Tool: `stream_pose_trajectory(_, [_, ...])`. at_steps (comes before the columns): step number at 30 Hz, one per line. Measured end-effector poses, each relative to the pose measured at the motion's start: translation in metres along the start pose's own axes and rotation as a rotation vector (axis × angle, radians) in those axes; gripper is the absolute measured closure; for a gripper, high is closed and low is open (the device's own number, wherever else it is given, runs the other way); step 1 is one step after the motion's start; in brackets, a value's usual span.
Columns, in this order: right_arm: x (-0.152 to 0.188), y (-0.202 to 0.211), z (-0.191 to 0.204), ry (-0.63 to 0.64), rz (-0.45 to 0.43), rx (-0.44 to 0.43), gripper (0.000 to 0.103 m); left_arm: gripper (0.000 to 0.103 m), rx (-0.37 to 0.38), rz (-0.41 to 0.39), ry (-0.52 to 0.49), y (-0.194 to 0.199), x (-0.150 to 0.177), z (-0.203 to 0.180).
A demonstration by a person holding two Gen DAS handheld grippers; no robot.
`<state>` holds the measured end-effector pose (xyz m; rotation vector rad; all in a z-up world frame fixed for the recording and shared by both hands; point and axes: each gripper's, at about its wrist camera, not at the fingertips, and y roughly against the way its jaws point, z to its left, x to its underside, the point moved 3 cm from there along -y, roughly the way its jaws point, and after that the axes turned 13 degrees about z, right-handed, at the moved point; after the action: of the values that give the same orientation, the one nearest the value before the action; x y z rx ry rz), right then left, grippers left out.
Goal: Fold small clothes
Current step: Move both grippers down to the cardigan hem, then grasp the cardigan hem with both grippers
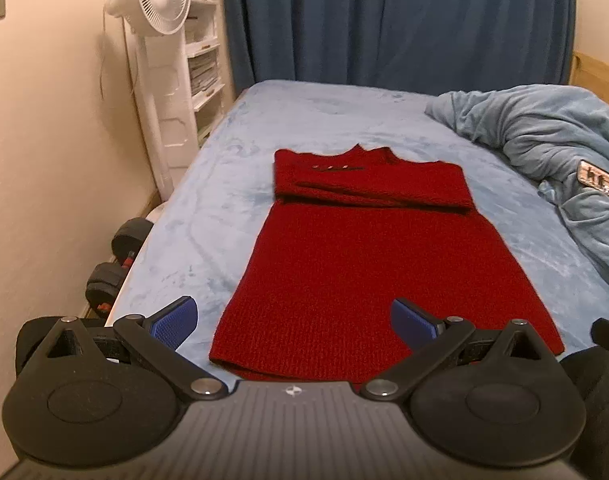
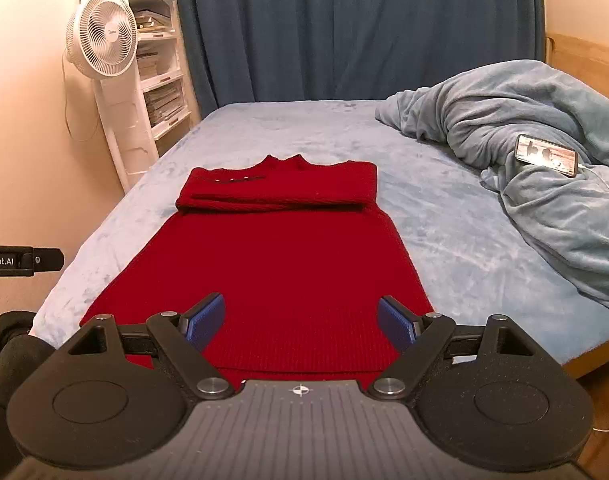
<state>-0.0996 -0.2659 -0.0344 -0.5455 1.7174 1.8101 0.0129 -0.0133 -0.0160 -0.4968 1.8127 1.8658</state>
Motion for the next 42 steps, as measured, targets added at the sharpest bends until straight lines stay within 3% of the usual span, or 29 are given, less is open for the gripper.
stream_pose_trajectory(8, [-0.009, -0.022, -0.011, -0.067, 0.056, -0.029, 0.019, 0.000, -0.038, 0.036, 0.029, -0.020, -0.012, 0.011])
stream_pose_trajectory(21, [-0.028, -0.051, -0.026, -0.068, 0.109, -0.027, 0.019, 0.000, -0.072, 0.119, 0.034, -0.075, -0.031, 0.026])
stream_pose_trajectory(26, [-0.043, -0.083, -0.060, -0.088, 0.139, -0.023, 0.018, 0.000, -0.051, 0.183, -0.001, -0.125, -0.039, 0.036])
stream_pose_trajectory(30, [-0.053, -0.133, -0.111, -0.156, 0.207, 0.037, 0.017, 0.000, 0.000, 0.180, -0.058, -0.171, -0.045, 0.046])
stream_pose_trajectory(36, [-0.059, -0.202, -0.176, -0.276, 0.289, 0.078, 0.017, 0.000, 0.026, 0.285, -0.056, -0.233, -0.054, 0.062])
stream_pose_trajectory(42, [-0.047, -0.253, -0.190, -0.367, 0.418, 0.041, 0.018, 0.000, 0.089, 0.469, -0.110, -0.282, -0.043, 0.059])
